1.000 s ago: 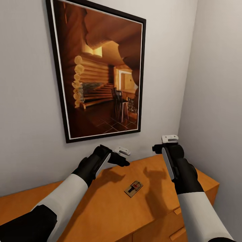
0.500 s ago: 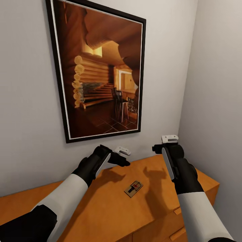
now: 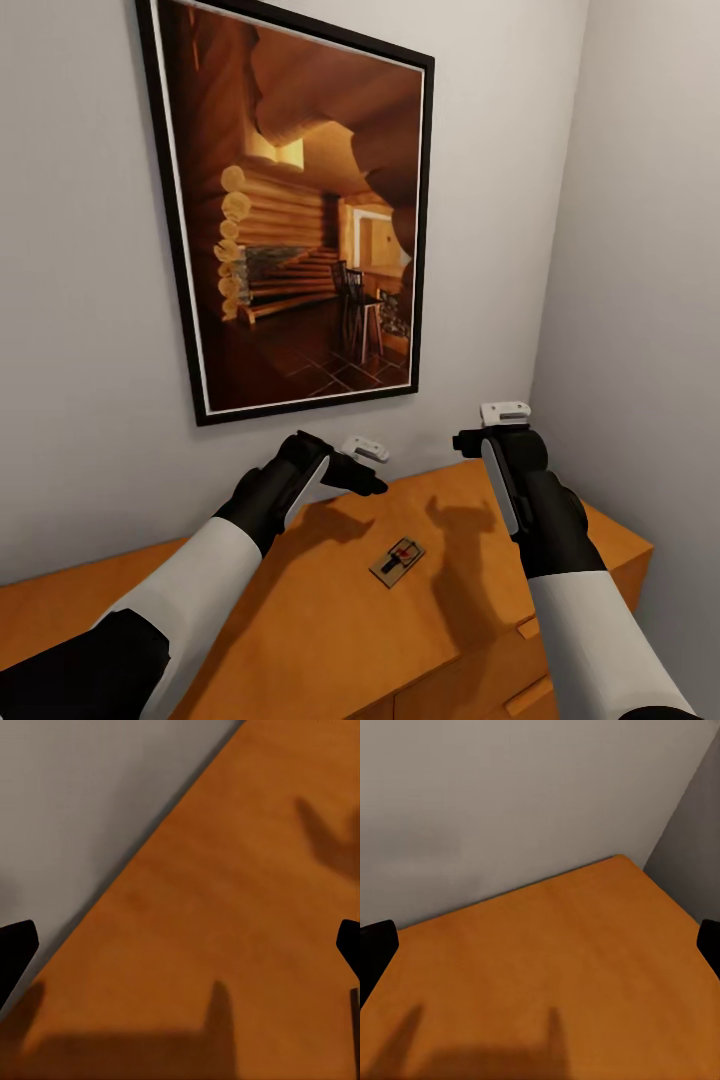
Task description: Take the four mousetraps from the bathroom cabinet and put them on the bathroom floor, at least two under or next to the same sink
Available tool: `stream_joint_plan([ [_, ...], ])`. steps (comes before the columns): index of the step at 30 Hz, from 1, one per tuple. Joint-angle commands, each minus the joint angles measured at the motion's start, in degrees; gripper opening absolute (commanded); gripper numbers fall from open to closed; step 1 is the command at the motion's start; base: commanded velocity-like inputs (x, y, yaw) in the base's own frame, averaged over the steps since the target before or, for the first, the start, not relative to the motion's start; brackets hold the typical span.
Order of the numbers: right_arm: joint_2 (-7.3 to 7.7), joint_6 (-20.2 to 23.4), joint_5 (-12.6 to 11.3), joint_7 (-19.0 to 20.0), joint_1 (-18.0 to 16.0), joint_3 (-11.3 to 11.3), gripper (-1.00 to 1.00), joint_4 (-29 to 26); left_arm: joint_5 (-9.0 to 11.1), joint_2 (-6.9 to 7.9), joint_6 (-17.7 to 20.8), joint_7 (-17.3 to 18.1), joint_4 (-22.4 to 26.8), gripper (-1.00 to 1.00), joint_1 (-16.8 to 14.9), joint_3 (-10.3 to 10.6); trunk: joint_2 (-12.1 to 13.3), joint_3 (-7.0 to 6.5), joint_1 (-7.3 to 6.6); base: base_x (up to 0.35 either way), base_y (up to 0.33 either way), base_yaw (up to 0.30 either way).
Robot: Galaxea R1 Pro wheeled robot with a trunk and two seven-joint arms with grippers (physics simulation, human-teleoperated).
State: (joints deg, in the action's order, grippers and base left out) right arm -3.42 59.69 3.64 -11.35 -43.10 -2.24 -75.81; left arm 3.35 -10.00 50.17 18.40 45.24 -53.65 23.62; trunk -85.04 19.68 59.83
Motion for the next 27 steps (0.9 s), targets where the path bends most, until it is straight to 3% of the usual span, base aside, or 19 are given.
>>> stream_joint_plan([
  [1,0.00,0.31,0.35,0.10,-0.05,-0.05,1.00,-0.04,0.33,0.00,0.33,-0.12,0.05,1.00,-0.05,0.02,-0.04,0.08,0.00,-0.005,-0.032,0.000],
  [13,0.00,0.31,0.32,0.10,-0.05,-0.04,1.00,-0.04,0.36,0.00,0.30,-0.12,0.02,1.00,-0.05,0.02,-0.04,0.08,0.00,-0.038,-0.140,0.000],
  [27,0.00,0.31,0.32,0.10,-0.05,-0.05,1.00,-0.04,0.29,0.00,0.31,-0.12,0.05,1.00,-0.05,0.02,-0.04,0.08,0.00,-0.005,-0.025,0.000],
])
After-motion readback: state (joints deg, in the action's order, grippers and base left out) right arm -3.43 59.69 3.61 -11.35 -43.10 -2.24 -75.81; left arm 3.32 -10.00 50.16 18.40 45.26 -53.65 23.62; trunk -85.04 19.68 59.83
